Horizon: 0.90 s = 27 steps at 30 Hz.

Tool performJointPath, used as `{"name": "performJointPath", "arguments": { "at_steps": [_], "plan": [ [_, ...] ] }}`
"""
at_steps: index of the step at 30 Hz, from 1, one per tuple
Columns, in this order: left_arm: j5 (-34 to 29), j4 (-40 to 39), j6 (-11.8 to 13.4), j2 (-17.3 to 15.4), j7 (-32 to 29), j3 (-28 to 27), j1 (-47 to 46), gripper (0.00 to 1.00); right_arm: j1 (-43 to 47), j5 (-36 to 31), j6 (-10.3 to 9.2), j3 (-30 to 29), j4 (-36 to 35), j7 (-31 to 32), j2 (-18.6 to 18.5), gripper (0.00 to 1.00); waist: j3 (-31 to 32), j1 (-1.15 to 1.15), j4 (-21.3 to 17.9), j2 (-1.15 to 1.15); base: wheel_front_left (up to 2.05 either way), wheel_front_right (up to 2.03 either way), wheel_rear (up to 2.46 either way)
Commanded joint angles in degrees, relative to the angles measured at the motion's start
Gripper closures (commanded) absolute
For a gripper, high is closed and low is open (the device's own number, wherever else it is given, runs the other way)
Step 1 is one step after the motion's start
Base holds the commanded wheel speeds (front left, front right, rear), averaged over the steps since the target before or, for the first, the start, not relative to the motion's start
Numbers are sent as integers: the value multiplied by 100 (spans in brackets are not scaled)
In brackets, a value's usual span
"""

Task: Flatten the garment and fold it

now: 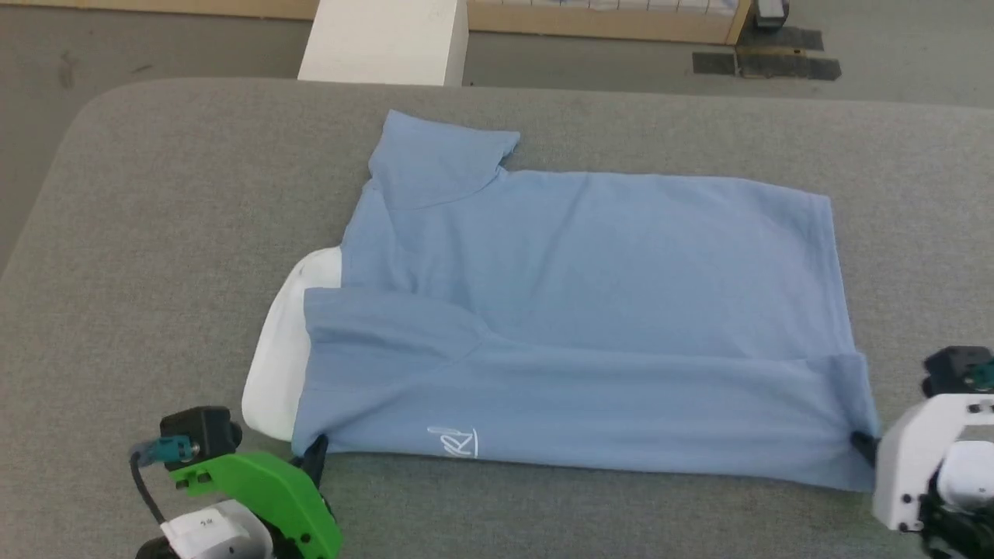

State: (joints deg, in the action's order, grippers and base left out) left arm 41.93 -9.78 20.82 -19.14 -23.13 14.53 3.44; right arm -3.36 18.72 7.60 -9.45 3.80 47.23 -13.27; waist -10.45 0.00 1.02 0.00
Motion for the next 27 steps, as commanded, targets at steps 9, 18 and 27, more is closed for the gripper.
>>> {"name": "performJointPath", "arguments": {
  "at_steps": [9, 18, 27],
  "plan": [
    [261, -268, 291, -172, -503, 14, 681, 100, 869, 189, -11, -462, -629, 635, -193, 100, 206, 0, 32, 0, 0, 0, 0],
    [327, -234, 216, -85, -347, -75, 485, 0, 732, 261, -11, -649, -605, 252, 148, 0, 310, 0, -27, 0, 0, 0, 0],
    [-474, 65, -608, -361, 687, -1, -1313, 0, -442, 315, -11, -908, -893, -446, 170, 0, 137, 0, -59, 0, 0, 0, 0]
  ]
}}
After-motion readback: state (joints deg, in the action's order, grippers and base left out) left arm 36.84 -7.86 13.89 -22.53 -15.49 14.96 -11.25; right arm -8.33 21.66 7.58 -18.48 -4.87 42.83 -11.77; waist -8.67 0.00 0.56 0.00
